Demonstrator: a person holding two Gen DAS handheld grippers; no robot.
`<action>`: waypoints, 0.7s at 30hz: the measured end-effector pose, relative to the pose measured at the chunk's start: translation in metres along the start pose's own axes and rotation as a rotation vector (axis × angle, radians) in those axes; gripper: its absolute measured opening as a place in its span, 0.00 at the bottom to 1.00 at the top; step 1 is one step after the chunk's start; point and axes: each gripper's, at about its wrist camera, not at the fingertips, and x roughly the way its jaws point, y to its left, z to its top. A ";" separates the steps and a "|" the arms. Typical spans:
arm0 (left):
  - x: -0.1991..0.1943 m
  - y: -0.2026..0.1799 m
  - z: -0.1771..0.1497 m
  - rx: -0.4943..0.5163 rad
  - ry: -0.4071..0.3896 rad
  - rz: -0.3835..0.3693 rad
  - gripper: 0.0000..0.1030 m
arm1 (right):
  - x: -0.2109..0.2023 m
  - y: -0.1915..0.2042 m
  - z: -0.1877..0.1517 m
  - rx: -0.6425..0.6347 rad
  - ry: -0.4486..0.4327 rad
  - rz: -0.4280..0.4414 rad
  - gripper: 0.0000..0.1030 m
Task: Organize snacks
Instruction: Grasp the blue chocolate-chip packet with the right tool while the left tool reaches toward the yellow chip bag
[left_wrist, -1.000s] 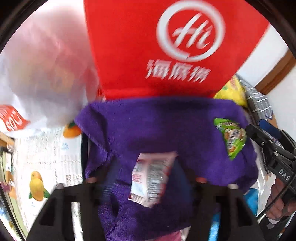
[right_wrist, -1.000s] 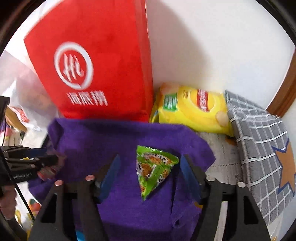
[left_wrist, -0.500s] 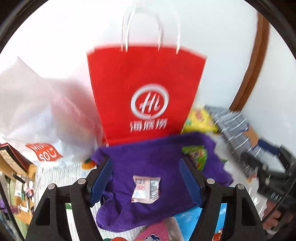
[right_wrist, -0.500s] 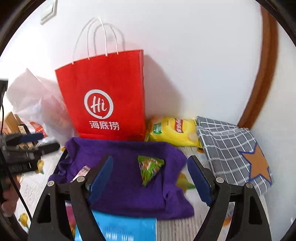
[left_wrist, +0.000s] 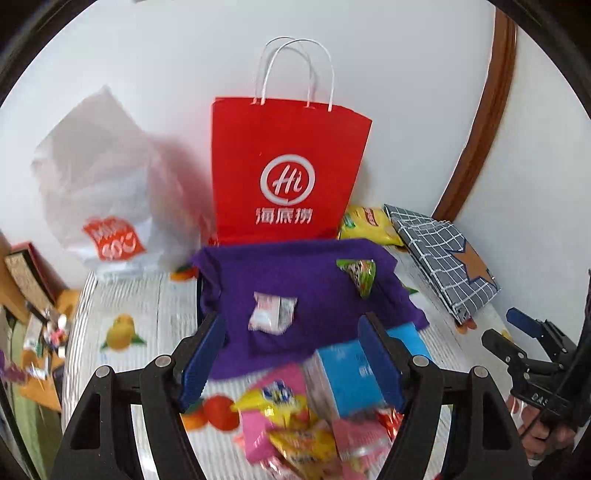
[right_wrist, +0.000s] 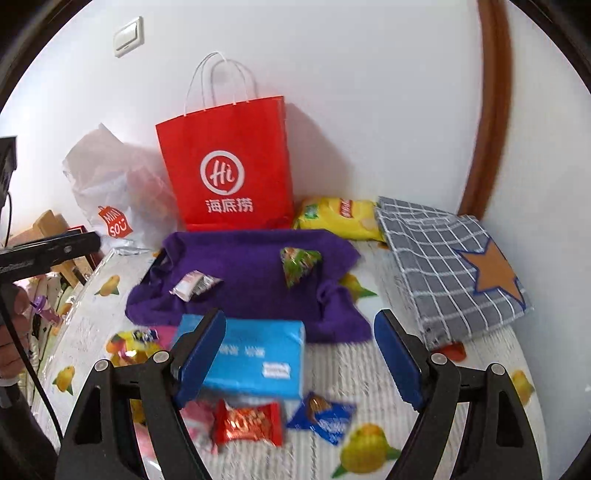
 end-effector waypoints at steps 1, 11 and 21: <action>-0.005 0.001 -0.005 -0.004 -0.002 0.006 0.71 | -0.002 -0.004 -0.005 0.008 0.001 0.003 0.80; -0.006 0.018 -0.059 -0.099 -0.007 0.041 0.71 | 0.028 -0.040 -0.060 0.100 0.072 -0.013 0.75; 0.018 0.043 -0.113 -0.175 0.073 0.082 0.71 | 0.098 -0.051 -0.097 0.134 0.229 0.029 0.63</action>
